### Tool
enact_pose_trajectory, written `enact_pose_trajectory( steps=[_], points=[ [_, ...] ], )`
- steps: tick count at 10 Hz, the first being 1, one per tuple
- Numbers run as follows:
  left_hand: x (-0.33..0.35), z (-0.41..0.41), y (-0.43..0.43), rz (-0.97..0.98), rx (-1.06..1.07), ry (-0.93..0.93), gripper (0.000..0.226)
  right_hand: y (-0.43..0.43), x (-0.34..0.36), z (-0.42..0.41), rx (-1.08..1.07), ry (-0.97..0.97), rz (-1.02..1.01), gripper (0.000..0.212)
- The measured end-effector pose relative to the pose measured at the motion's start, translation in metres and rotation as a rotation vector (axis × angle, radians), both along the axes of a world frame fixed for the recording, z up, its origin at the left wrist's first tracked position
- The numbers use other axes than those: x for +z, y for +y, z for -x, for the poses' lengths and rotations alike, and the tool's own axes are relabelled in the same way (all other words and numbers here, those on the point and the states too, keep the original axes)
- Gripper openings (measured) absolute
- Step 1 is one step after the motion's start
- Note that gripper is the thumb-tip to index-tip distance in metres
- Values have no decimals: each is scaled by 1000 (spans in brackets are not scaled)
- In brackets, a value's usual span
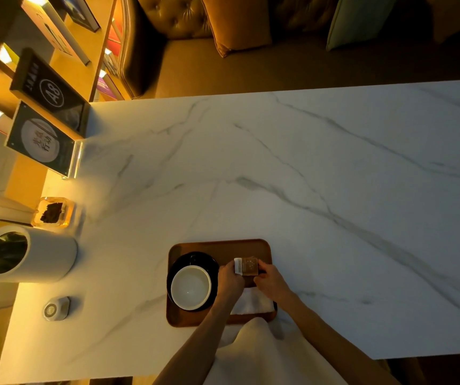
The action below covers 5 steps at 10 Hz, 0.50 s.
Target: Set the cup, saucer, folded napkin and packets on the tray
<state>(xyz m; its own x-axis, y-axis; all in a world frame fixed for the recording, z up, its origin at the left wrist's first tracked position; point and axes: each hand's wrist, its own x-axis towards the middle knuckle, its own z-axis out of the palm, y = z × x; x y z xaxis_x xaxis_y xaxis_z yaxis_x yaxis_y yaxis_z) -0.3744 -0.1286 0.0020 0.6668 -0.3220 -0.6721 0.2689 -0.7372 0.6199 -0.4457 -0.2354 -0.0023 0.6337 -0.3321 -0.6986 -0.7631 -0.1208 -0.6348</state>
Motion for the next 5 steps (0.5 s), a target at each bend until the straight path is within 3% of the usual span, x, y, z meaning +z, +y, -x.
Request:
enact_pose_trajectory(
  steps=[3, 5],
  points=[
    [14, -1, 2, 2, 0, 15, 30, 1, 8, 0, -23, 10, 29, 45],
    [33, -5, 12, -3, -114, -148, 18, -4, 20, 4, -28, -30, 186, 37]
  ],
)
